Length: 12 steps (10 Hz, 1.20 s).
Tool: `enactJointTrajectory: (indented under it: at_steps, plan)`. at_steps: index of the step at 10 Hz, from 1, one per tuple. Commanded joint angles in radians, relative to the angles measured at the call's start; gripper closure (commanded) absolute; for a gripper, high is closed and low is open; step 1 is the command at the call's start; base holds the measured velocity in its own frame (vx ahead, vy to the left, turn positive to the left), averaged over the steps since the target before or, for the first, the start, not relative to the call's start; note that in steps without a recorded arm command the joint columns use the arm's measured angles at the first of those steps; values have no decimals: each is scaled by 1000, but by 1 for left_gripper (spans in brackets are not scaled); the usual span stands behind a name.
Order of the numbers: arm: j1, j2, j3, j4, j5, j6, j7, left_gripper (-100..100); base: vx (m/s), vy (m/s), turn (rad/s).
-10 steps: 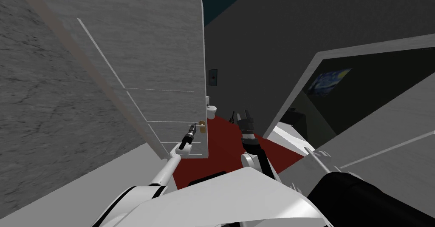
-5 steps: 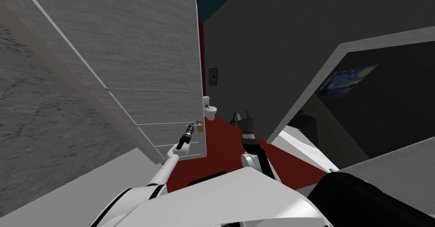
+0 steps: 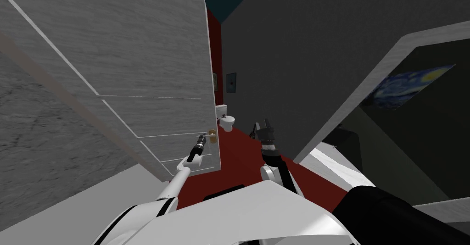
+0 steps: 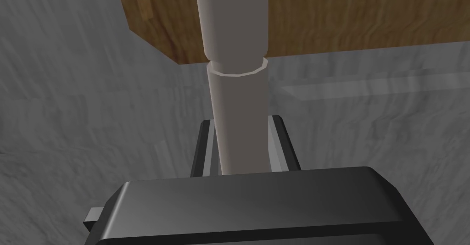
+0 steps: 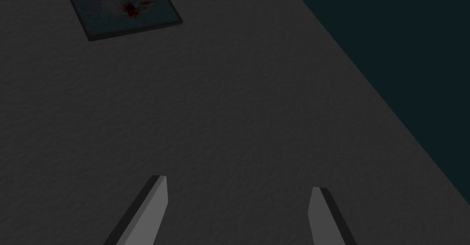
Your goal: Push the door open
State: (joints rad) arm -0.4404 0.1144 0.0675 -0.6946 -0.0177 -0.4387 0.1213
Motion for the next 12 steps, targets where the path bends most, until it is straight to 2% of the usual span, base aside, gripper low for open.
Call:
enactJointTrajectory:
  at_steps: [1,8,11,12]
  plan:
    - [4,11,28,-18,7,4,-12,100,176,-162,83]
    - [9,28,106,-12,28,4,-43,100,163,-149,75]
    - [15,36,121,-8,32,6,-47,100,119,-87,53]
    - [16,44,137,-7,37,4,-52,100,132,-61,52]
